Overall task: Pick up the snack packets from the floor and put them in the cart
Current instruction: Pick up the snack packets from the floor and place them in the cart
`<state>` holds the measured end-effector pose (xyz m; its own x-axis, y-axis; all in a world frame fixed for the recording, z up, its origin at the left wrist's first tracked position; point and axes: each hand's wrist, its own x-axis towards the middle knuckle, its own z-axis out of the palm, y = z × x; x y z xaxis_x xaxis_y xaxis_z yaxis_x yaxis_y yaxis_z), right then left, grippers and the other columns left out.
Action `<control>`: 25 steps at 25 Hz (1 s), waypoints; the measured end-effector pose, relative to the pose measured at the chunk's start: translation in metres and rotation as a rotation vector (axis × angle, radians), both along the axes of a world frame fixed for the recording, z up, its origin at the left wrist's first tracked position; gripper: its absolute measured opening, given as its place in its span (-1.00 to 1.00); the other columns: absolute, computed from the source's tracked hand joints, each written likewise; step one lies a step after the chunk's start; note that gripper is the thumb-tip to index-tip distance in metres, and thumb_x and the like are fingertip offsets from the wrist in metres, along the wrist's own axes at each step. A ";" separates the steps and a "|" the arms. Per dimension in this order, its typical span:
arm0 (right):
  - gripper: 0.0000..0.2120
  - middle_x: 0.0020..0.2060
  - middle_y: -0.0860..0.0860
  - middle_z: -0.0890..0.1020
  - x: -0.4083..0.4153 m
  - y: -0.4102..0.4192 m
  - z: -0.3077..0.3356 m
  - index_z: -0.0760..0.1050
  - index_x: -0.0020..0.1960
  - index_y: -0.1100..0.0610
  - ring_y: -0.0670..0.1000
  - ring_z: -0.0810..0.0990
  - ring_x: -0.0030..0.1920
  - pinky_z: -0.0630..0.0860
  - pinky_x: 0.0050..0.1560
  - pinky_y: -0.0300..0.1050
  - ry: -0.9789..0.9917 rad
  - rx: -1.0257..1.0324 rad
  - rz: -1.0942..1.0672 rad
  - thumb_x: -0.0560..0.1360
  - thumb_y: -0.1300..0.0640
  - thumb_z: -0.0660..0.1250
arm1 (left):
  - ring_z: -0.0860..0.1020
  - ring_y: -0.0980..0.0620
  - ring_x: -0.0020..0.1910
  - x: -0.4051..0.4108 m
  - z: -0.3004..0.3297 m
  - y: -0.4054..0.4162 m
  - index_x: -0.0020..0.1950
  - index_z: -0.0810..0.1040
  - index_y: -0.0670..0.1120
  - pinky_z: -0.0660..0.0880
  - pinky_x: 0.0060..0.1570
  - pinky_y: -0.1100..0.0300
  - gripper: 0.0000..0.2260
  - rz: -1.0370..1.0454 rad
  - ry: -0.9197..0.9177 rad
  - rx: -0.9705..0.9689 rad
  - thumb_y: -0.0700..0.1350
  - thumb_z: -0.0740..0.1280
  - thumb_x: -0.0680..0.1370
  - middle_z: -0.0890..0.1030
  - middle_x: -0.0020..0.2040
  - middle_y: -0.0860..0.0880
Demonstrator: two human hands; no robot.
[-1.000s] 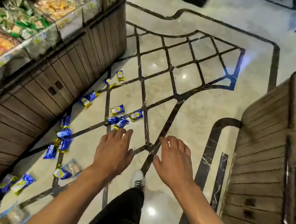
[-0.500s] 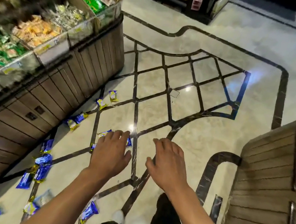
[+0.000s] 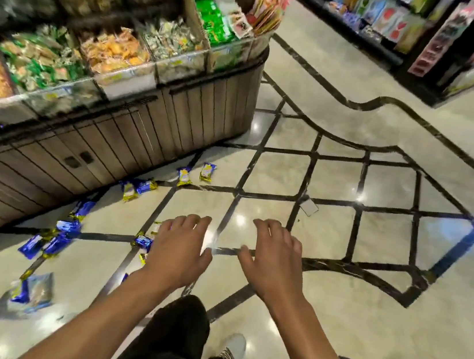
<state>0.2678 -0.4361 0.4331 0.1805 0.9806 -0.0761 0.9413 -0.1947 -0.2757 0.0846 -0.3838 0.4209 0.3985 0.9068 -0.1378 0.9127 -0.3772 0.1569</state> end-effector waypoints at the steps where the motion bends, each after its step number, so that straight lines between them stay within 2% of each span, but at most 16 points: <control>1: -0.48 0.28 0.01 0.48 0.008 0.015 0.000 0.36 0.42 0.02 0.08 0.44 0.27 0.30 0.30 0.05 -0.005 0.007 0.030 0.49 -0.11 0.22 | 0.43 -0.06 0.33 0.008 0.002 0.011 0.50 0.30 0.03 0.31 0.31 0.00 -0.45 0.033 -0.008 0.009 0.14 0.25 0.53 0.47 0.36 0.01; 5: -0.49 0.25 0.01 0.50 0.027 0.080 -0.004 0.38 0.39 0.02 0.09 0.47 0.24 0.31 0.29 0.07 -0.045 -0.011 0.164 0.47 -0.11 0.22 | 0.37 -0.04 0.40 0.025 -0.002 0.059 0.54 0.23 0.03 0.25 0.36 0.02 -0.44 0.153 -0.010 0.028 0.13 0.22 0.56 0.42 0.42 0.02; 9: -0.50 0.30 0.01 0.46 0.032 0.152 -0.014 0.34 0.41 0.00 0.08 0.42 0.29 0.24 0.33 0.05 -0.043 -0.060 0.278 0.51 -0.11 0.21 | 0.35 -0.04 0.41 0.026 -0.017 0.115 0.55 0.21 0.04 0.26 0.37 0.03 -0.44 0.288 -0.010 -0.025 0.13 0.20 0.58 0.38 0.45 0.01; 14: -0.51 0.32 -0.01 0.44 0.030 0.246 -0.017 0.31 0.42 -0.02 0.06 0.39 0.32 0.25 0.32 0.03 -0.027 -0.099 0.339 0.53 -0.13 0.20 | 0.38 -0.07 0.37 0.022 -0.025 0.190 0.54 0.24 0.02 0.31 0.32 0.01 -0.44 0.388 -0.036 -0.099 0.12 0.23 0.57 0.42 0.41 0.00; 20: -0.51 0.28 -0.04 0.45 0.024 0.341 -0.015 0.33 0.42 -0.03 0.04 0.40 0.30 0.24 0.36 0.03 0.021 -0.135 0.402 0.52 -0.12 0.18 | 0.39 -0.06 0.33 0.025 -0.011 0.281 0.49 0.26 0.03 0.32 0.27 0.03 -0.49 0.480 -0.033 -0.063 0.10 0.23 0.56 0.45 0.35 0.01; 25: -0.51 0.31 -0.03 0.43 0.022 0.419 -0.031 0.31 0.43 -0.03 0.05 0.37 0.32 0.24 0.36 0.02 0.034 -0.185 0.477 0.53 -0.12 0.18 | 0.36 -0.05 0.37 0.028 -0.019 0.345 0.53 0.23 0.03 0.29 0.30 0.05 -0.46 0.566 -0.058 -0.066 0.10 0.22 0.57 0.42 0.39 0.01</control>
<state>0.2900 -0.0170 0.4023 -0.2895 0.9227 -0.2544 0.9284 0.2061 -0.3090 0.1125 -0.0391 0.4015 -0.1379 0.9714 -0.1933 0.9589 0.1798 0.2195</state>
